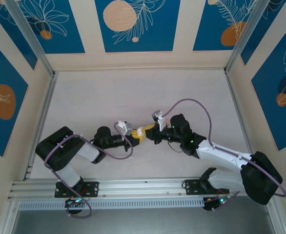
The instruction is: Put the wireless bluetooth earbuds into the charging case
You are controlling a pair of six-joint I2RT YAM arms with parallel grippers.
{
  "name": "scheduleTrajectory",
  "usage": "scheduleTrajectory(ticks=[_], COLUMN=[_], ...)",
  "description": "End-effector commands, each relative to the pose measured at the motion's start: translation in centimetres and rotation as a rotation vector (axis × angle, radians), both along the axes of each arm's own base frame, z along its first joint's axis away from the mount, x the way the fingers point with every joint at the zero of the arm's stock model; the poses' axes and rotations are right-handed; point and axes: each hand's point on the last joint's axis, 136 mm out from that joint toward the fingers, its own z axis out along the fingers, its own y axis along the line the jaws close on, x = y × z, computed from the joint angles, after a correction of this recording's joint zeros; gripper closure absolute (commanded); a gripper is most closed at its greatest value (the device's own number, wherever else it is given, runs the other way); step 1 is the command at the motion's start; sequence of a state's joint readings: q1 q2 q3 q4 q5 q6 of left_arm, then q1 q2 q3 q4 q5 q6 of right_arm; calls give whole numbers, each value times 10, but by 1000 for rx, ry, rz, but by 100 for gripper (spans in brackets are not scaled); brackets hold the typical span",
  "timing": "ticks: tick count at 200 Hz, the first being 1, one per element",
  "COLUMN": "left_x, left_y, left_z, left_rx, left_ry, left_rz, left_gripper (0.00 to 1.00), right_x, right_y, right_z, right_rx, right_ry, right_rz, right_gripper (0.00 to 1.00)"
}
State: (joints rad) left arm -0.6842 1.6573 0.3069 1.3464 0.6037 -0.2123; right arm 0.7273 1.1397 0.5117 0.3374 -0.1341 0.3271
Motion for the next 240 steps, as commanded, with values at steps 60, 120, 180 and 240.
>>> scheduleTrajectory(ticks=[60,120,180,240], left_x=[-9,-8,-9,-8], left_y=[-4,-4,-5,-2], left_z=[32,29,37,48], left_rx=[-79,-75,-94,-120], left_ry=[-69,-57,-56,-61], left_rz=[-58,-53,-60,-41], left_gripper=[81,81,81,81], right_x=[3,3,4,2], right_y=[1,0,1,5], right_z=[6,26,24,18], right_rx=[-2,30,32,27], right_ry=[-49,-104,-109,-95], right_rz=[-16,-17,-23,-10], right_gripper=[87,87,87,87])
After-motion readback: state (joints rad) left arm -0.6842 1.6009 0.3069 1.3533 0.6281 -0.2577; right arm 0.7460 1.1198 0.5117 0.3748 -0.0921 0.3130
